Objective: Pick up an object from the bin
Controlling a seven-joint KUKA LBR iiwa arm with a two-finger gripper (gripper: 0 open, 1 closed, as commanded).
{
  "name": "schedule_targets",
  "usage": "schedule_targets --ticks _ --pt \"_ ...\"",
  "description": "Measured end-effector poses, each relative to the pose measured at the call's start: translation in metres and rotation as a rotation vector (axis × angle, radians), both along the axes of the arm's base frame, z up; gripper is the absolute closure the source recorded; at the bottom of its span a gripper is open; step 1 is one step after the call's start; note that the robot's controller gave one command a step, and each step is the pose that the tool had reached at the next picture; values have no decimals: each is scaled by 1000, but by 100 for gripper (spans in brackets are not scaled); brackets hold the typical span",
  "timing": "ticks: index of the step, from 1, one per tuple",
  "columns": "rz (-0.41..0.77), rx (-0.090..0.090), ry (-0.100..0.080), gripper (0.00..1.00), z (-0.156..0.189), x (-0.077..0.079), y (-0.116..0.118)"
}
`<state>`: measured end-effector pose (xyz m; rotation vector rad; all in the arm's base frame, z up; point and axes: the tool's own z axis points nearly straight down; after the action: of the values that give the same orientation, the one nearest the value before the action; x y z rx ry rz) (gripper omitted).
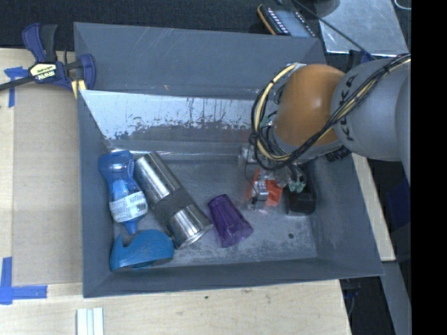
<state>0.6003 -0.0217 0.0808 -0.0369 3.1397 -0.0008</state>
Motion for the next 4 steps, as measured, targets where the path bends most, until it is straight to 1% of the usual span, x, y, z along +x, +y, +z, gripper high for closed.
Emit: schedule_targets --ticks 1,2,3,4 --pt "0 0 -15 0 -11 2 -89" --pt "-211 0 -8 100 -10 10 -63" --pt "-211 0 -8 100 -10 10 -63" --pt "-230 0 -6 100 72 17 -61"
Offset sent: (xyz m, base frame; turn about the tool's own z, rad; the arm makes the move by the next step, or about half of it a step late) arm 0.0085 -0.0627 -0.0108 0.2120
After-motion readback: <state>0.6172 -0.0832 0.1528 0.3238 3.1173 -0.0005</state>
